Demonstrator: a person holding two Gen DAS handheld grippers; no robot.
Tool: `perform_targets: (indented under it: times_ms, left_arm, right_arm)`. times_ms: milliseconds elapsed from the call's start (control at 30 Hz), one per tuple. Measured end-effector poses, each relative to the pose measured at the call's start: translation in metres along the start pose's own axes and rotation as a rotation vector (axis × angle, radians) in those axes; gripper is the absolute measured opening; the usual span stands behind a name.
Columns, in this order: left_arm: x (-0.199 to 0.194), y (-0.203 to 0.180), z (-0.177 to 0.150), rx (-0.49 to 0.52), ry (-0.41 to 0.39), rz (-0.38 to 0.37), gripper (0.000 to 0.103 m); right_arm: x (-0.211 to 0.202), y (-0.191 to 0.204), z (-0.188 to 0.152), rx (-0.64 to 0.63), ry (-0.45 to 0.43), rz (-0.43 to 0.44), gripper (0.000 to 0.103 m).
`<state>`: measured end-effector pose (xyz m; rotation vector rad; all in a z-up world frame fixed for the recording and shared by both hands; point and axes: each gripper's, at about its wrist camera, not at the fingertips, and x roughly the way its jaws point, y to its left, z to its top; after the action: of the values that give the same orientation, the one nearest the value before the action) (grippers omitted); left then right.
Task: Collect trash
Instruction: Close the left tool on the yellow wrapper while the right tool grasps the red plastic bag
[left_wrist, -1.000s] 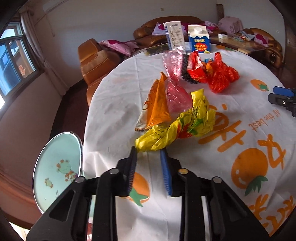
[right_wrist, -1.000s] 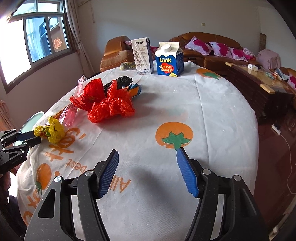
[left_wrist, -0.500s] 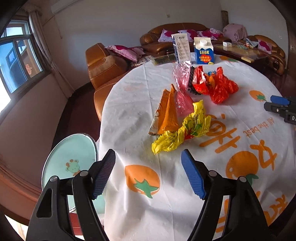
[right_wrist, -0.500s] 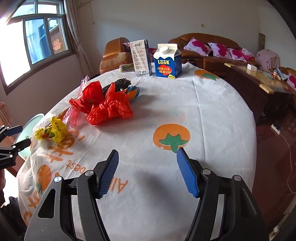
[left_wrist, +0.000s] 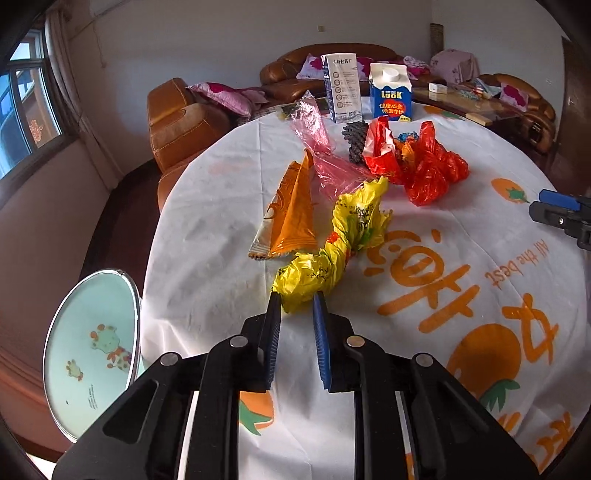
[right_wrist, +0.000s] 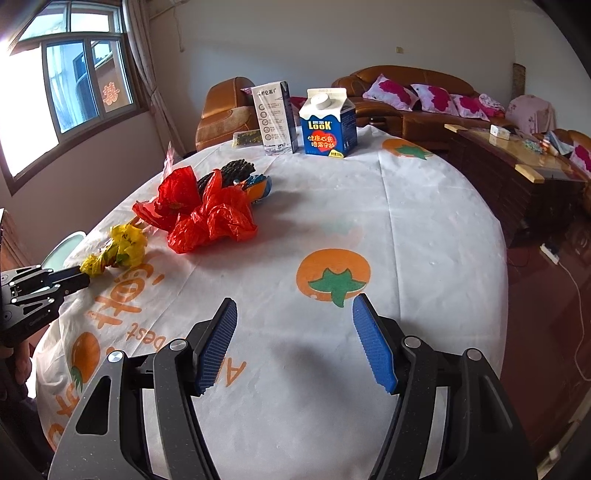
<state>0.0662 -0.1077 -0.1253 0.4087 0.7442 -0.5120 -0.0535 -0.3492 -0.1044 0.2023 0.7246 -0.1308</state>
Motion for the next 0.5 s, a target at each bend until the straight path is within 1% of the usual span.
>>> perform_targets:
  times_ms: [33,67,333,367,500]
  left_arm:
    - [0.000,0.000,0.000,0.002,0.001,-0.002,0.016]
    - [0.000,0.002,-0.001,-0.001,0.006,-0.007,0.008]
    - [-0.015,0.008,0.004,-0.015,-0.019,-0.003,0.006]
    - [-0.017,0.008,0.005,-0.015,-0.024,-0.002,0.000]
    - [-0.021,0.009,0.009,-0.008,-0.032,-0.007,0.000]
  right_arm:
    - [0.001,0.001,0.000,-0.003,0.003,0.002,0.065]
    - [0.001,0.003,-0.001,-0.008,0.004,0.002,0.065]
    - [-0.001,0.002,0.000,-0.006,-0.005,-0.002,0.065]
    - [0.000,0.001,0.000,-0.005,-0.004,-0.002,0.065]
    - [0.001,0.000,-0.001,-0.002,-0.001,0.002,0.065]
